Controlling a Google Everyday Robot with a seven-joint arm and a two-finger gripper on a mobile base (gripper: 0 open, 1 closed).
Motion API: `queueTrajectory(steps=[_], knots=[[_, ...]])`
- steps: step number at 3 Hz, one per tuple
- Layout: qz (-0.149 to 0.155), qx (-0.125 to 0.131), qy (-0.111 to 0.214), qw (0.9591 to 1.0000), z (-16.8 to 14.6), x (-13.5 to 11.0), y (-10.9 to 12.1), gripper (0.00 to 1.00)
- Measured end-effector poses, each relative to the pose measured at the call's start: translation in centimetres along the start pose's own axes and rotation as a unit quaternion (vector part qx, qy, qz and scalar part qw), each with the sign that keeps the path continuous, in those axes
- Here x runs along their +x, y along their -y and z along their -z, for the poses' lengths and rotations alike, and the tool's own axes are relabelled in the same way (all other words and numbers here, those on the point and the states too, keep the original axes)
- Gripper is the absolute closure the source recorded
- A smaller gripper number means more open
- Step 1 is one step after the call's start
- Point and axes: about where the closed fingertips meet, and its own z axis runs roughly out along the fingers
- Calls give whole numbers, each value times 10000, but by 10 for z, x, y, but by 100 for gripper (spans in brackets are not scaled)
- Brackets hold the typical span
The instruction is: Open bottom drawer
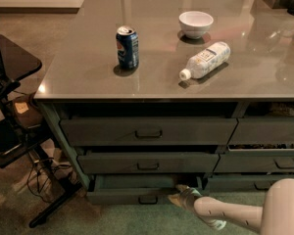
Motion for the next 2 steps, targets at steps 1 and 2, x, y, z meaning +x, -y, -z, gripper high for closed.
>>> queueTrajectory(steps=[1, 2], knots=[[-37, 13, -12, 10000, 6, 4, -4, 100], [-37, 13, -12, 10000, 7, 4, -4, 100]])
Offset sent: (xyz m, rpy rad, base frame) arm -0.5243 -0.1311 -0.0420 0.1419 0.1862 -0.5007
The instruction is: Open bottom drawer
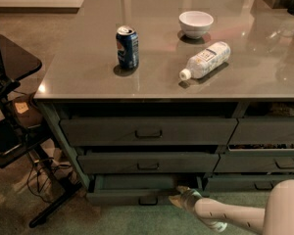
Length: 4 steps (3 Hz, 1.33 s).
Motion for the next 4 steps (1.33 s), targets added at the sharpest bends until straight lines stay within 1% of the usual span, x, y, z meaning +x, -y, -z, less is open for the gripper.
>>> queueTrajectory(steps=[1, 2, 3, 4], knots=[[-68, 26, -15, 10000, 11, 4, -4, 100], [-68, 26, -15, 10000, 11, 4, -5, 100], [135, 87, -81, 9998, 20, 13, -19, 100], [152, 93, -81, 9998, 24, 10, -19, 100]])
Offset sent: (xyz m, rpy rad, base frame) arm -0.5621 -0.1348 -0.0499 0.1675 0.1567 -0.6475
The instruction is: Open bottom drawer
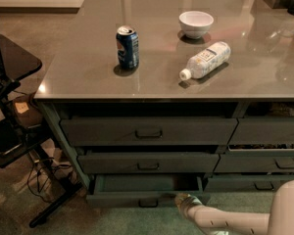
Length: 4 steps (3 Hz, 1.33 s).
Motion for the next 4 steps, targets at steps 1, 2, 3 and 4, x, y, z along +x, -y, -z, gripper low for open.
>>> queueTrajectory(steps=[1, 2, 3, 4], knots=[[99, 71, -62, 9999, 24, 26, -19, 100], [113, 2, -167, 9998, 47, 48, -49, 81], [115, -4, -167, 9998, 47, 48, -49, 58], [115, -4, -167, 9998, 47, 48, -49, 35]])
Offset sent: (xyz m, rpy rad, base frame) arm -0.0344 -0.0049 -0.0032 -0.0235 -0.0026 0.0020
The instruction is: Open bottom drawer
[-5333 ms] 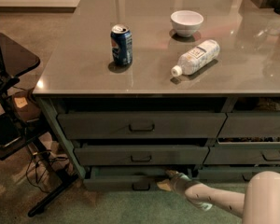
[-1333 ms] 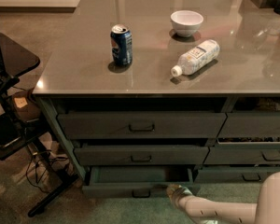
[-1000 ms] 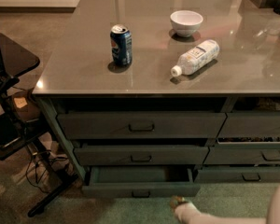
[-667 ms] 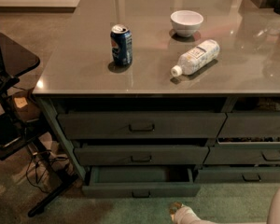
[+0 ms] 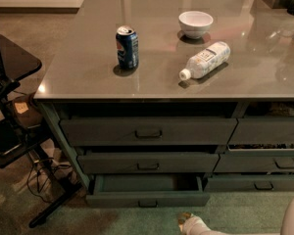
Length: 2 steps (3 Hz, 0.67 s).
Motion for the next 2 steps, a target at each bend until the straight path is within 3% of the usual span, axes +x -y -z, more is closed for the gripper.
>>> queueTrajectory(steps=[1, 2], knots=[[0, 0, 0, 10000, 0, 0, 0, 12], [0, -2, 2, 10000, 0, 0, 0, 0]])
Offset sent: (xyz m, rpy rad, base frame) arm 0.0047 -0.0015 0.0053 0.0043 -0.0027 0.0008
